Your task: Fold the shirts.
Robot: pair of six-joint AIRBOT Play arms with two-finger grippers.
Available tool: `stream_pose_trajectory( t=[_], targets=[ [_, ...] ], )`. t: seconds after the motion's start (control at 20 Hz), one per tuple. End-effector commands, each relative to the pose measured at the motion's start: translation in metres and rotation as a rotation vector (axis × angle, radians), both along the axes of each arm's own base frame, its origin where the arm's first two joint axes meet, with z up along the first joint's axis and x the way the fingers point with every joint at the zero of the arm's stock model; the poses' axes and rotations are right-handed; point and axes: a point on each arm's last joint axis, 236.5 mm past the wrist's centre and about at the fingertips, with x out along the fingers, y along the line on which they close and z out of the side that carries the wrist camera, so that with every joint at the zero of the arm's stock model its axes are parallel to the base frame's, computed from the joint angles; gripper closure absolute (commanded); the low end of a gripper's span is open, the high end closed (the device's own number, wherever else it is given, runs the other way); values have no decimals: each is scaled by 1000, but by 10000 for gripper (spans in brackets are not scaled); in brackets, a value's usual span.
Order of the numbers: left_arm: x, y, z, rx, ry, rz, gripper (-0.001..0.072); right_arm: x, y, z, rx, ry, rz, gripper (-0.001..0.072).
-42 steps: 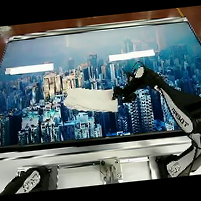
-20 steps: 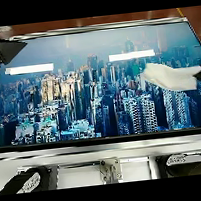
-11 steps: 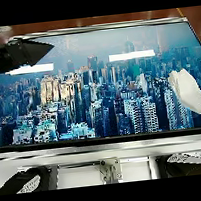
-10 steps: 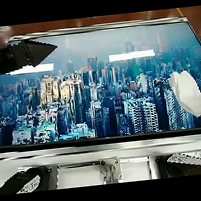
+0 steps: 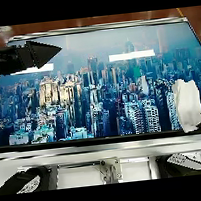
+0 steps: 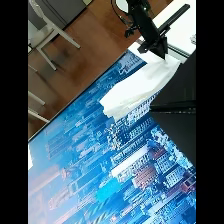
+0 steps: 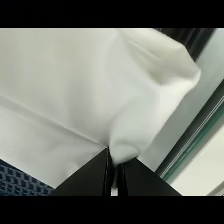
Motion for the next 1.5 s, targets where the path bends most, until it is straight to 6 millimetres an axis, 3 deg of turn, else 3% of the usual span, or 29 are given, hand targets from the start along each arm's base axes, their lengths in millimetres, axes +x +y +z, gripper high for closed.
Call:
stream_pose_trajectory(
  t=[0.0, 0.4, 0.5, 0.7, 0.8, 0.85, 0.9, 0.95, 1.1, 1.15, 1.25, 1.35, 1.45],
  targets=[
    [0, 0, 0, 2, 0, 0, 670, -8, 13, -16, 12, 16, -21, 653],
    [0, 0, -1, 5, -1, 1, 670, -11, 11, -17, 4, 40, -76, 618],
    [0, 0, -1, 6, -1, 1, 670, -24, 4, -16, -30, 86, -53, 653],
    [0, 0, -1, 6, -1, 1, 670, -62, -28, -2, -197, 219, 9, 653],
    [0, 0, -1, 6, -1, 1, 670, -62, -29, -1, -203, 219, 6, 642],
    [0, 0, -1, 6, -2, 1, 669, -56, -26, -2, -189, 193, -10, 529],
    [0, 0, -1, 7, -5, 0, 670, -48, -21, -2, -171, 159, -21, 289],
    [0, 0, -1, 7, -4, 0, 670, -38, -17, -2, -150, 119, -16, 184],
    [0, 0, -1, 10, -8, -2, 669, -20, 4, 7, -75, 39, -38, 184],
    [0, 0, -1, 15, -17, -4, 670, -11, 5, 17, -85, -9, -50, 185],
    [3, 1, -2, 14, -19, 6, 670, 25, -4, 55, -161, -192, -23, 274],
    [15, 5, -7, 32, -26, 45, 670, 67, -12, 115, -256, -421, -7, 273],
    [31, 10, -17, 53, -25, 85, 670, 104, -6, 180, -322, -636, 17, 273]
  ],
)
